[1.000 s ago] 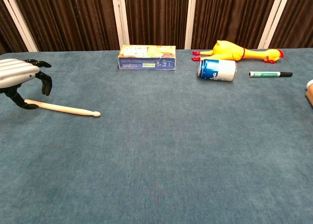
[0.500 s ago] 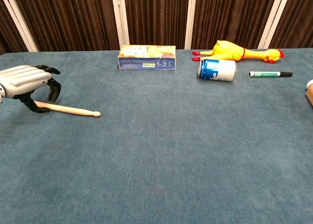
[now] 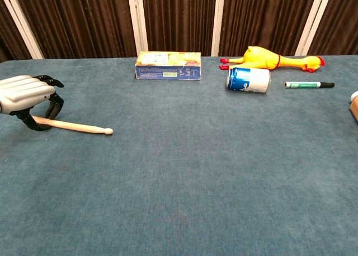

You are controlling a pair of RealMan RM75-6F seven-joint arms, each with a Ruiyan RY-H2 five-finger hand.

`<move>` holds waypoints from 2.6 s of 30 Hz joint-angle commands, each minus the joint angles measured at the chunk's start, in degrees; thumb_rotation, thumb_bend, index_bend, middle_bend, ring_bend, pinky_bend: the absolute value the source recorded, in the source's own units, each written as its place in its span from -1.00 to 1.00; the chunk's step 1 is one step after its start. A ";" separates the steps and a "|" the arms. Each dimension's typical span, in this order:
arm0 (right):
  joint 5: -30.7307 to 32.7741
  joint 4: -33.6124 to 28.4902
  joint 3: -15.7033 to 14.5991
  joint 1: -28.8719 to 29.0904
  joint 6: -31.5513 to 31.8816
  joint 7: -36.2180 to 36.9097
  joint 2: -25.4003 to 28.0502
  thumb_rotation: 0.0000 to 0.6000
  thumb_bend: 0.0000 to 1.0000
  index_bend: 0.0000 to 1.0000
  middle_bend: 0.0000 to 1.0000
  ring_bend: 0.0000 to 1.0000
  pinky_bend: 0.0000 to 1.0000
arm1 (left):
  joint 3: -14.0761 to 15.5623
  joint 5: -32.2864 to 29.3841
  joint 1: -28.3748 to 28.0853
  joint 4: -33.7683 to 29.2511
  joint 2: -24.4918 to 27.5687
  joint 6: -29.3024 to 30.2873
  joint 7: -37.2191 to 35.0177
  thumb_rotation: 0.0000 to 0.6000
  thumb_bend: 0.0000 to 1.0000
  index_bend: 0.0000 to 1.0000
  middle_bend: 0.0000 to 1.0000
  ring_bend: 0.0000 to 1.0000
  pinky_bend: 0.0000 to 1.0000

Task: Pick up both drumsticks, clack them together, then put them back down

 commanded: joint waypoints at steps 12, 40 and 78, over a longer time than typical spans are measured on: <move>-0.70 -1.83 -0.67 -1.43 1.13 -0.47 1.06 1.00 -0.15 0.37 0.21 -0.23 -0.91 | 0.04 -0.43 -0.34 -1.40 -0.03 -0.53 1.43 1.00 -0.22 0.06 0.02 -0.83 -1.00; -0.86 -0.32 -0.69 -0.63 -0.17 -0.27 0.57 1.00 -0.15 0.37 0.22 -0.22 -0.91 | 0.00 -0.75 0.24 -1.34 -0.44 1.64 5.15 1.00 -0.16 0.21 0.17 -0.76 -1.00; 1.58 -2.83 1.91 9.81 -7.24 -12.34 -6.99 1.00 -0.12 0.39 0.22 -0.21 -0.91 | -9.65 -2.80 2.60 -42.26 23.24 21.81 3.06 1.00 -0.16 0.25 0.22 -0.74 -1.00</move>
